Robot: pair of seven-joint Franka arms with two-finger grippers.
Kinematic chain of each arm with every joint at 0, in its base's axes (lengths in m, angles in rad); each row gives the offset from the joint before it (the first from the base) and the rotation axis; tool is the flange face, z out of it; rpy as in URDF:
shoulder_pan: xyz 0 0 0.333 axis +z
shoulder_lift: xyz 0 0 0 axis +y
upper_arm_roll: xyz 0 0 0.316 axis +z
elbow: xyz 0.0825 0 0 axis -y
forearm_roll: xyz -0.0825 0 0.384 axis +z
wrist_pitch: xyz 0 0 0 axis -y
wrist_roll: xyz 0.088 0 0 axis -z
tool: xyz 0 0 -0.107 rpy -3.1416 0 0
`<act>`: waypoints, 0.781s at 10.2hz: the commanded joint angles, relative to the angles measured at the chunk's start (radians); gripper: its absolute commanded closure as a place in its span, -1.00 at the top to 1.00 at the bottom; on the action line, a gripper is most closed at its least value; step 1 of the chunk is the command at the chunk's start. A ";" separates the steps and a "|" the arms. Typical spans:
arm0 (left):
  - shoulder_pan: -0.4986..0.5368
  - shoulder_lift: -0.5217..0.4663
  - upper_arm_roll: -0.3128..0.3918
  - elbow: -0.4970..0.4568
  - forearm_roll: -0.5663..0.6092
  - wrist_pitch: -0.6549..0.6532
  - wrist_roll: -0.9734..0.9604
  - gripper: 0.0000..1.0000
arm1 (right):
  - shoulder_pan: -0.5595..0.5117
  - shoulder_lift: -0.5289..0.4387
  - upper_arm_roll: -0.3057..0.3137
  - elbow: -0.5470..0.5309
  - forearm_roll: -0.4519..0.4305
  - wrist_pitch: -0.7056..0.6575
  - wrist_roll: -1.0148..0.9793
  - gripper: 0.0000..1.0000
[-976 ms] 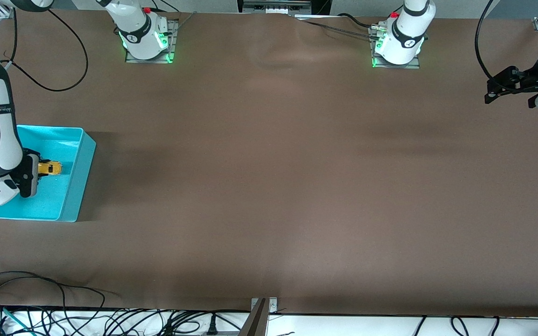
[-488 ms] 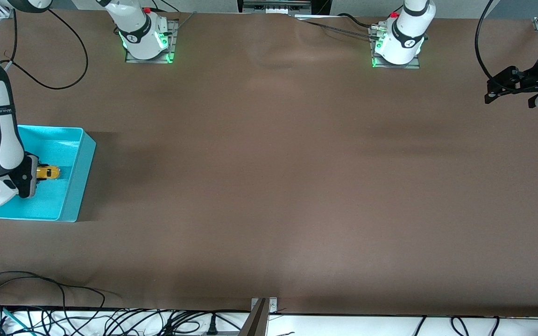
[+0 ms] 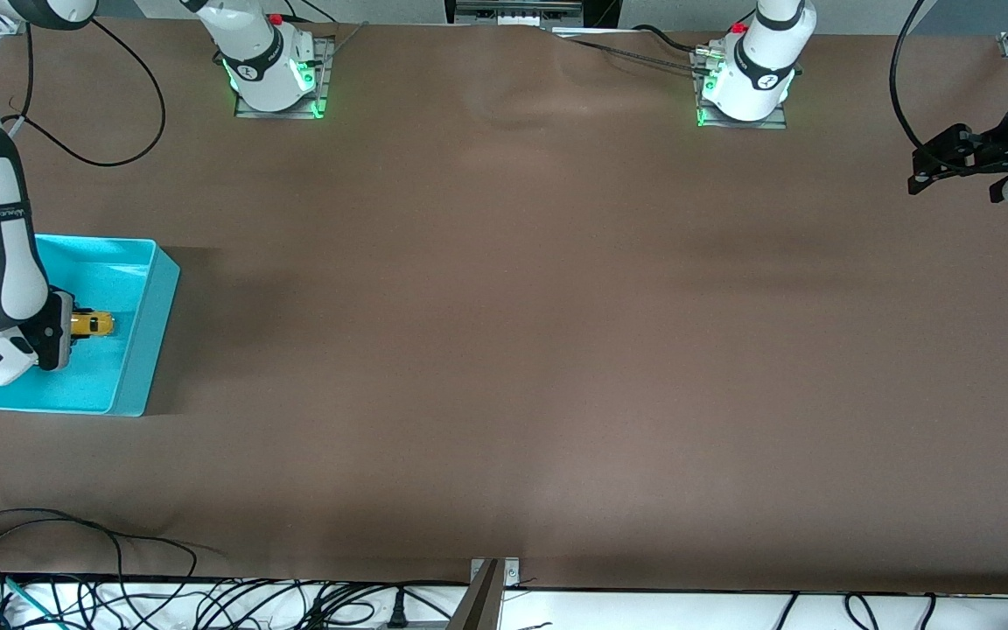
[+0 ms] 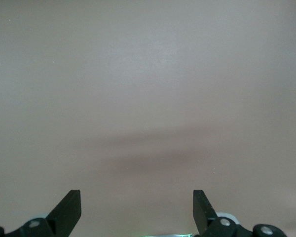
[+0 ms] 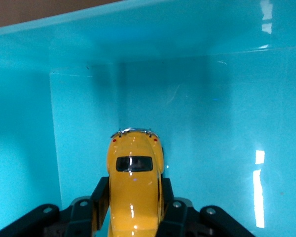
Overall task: Wind up and store yellow beetle car
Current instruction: 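Lower the car into the blue box and open the right gripper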
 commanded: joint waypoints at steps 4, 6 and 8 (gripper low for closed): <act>0.002 0.006 -0.001 0.026 -0.011 -0.023 -0.004 1.00 | -0.009 0.000 0.006 -0.035 -0.013 0.042 -0.046 -0.88; 0.002 0.006 -0.001 0.026 -0.011 -0.023 -0.004 1.00 | -0.009 0.000 0.006 -0.035 -0.013 0.040 -0.048 -0.82; 0.001 0.006 -0.001 0.026 -0.012 -0.023 -0.004 1.00 | -0.015 0.001 0.006 -0.035 -0.013 0.039 -0.049 0.00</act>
